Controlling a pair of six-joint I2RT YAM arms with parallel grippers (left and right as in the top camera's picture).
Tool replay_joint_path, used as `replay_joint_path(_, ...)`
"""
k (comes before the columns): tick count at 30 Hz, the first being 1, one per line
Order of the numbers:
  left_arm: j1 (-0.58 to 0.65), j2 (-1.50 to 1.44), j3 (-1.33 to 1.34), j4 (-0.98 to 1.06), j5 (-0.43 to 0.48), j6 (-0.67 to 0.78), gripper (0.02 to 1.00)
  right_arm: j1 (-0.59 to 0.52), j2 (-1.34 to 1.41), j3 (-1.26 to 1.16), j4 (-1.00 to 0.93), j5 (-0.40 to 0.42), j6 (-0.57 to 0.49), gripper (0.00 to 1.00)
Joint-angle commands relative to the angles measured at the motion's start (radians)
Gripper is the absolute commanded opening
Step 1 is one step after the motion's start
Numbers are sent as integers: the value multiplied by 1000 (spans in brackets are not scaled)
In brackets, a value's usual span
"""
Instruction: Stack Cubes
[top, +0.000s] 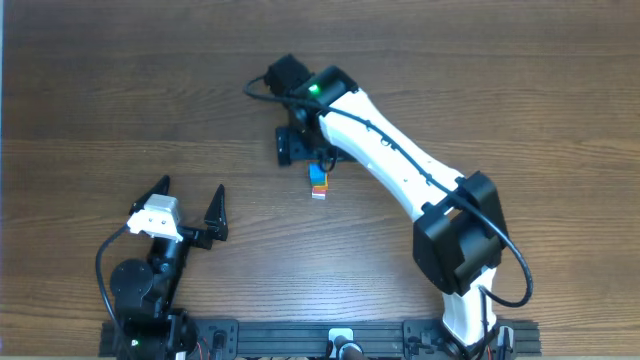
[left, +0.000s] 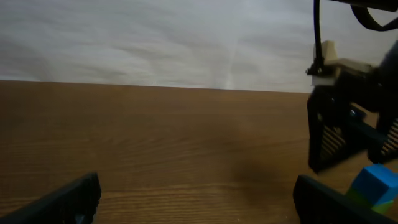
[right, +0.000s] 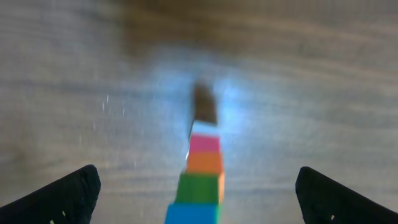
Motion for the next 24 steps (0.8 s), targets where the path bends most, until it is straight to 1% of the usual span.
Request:
replay_joint_path(1,5,-5,-6,3,9,8,996,-130,-34,-9,58,40,-91,993)
replay_joint_path(4,5,-5,-6,3,9,8,996,-229,-34,-9,94,40,-151,993)
replay_joint_path(5,5,-5,-6,3,9,8,998,-285,-35,-9,105,40,-178,993)
replay_joint_path(8,5,-5,-6,3,9,8,998,-405,-35,-9,120,40,-237,993)
replay_joint_path(10,5,-5,-6,2,9,8,996,-458,-37,-9,126,45,-275,991)
replay_joint_path(13,5,-5,-6,3,9,8,996,-533,-58,-9,137,101,-340,991)
replay_joint_path(15,5,-5,-6,3,9,8,998,-571,-86,-17,163,123,-385,993)
replay_joint_path(17,5,-5,-6,3,9,8,998,-605,-140,-66,230,122,-426,993)
replay_joint_path(19,5,-5,-6,3,9,8,998,-621,-190,-125,286,122,-438,993)
replay_joint_path(24,5,-5,-6,3,9,8,996,-637,-421,-397,490,117,-464,993)
